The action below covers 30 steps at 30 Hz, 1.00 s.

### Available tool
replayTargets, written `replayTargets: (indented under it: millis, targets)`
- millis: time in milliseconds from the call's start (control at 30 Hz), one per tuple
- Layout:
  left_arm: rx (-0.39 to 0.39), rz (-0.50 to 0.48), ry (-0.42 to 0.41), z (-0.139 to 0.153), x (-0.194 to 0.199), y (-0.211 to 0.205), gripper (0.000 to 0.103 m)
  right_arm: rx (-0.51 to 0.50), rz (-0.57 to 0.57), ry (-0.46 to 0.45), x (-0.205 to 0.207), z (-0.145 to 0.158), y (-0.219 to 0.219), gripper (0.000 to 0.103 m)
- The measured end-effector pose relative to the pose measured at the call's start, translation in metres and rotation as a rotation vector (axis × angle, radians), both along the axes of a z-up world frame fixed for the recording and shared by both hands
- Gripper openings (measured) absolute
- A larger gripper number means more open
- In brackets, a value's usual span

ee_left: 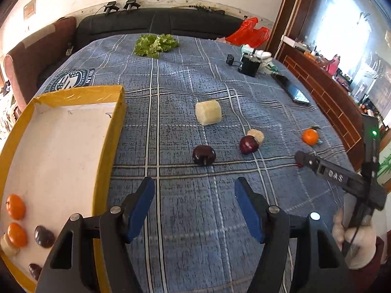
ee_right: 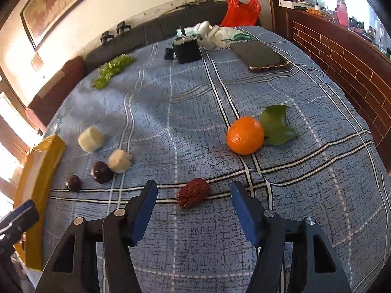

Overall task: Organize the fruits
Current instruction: 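Move both open tools back toward the remaining fruit on the cloth, then grasp a dark plum with the left tool while the right tool grasps a red date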

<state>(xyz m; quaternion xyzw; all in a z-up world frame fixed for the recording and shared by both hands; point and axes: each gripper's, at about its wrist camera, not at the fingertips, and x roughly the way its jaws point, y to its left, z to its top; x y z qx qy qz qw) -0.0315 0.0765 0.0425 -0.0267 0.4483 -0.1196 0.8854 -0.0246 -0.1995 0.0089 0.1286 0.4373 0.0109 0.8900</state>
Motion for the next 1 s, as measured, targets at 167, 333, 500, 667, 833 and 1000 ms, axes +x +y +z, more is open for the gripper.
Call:
replayTargets:
  millis: [167, 333, 500, 667, 833, 1000]
  targets:
    - [0.021, 0.000, 0.026, -0.013, 0.025, -0.014, 0.067, -0.082, 0.019, -0.018, -0.003, 0.000, 0.010, 0.063]
    - [0.067, -0.020, 0.027, -0.027, 0.043, -0.029, 0.067, -0.072, 0.032, -0.028, -0.002, 0.000, 0.008, 0.056]
    - [0.086, -0.033, 0.031, -0.036, 0.051, -0.037, 0.066, -0.067, 0.033, -0.029, -0.001, -0.001, 0.010, 0.056]
    - [0.149, -0.047, 0.004, -0.039, 0.049, -0.046, 0.027, -0.056, 0.032, -0.032, 0.001, -0.001, 0.010, 0.056]
    - [0.123, -0.038, 0.012, -0.036, 0.044, -0.039, 0.027, -0.060, 0.037, -0.032, -0.001, -0.001, 0.010, 0.038]
    - [0.071, -0.018, -0.001, -0.024, 0.033, -0.025, 0.027, -0.078, 0.060, -0.042, -0.004, 0.004, 0.017, 0.031]
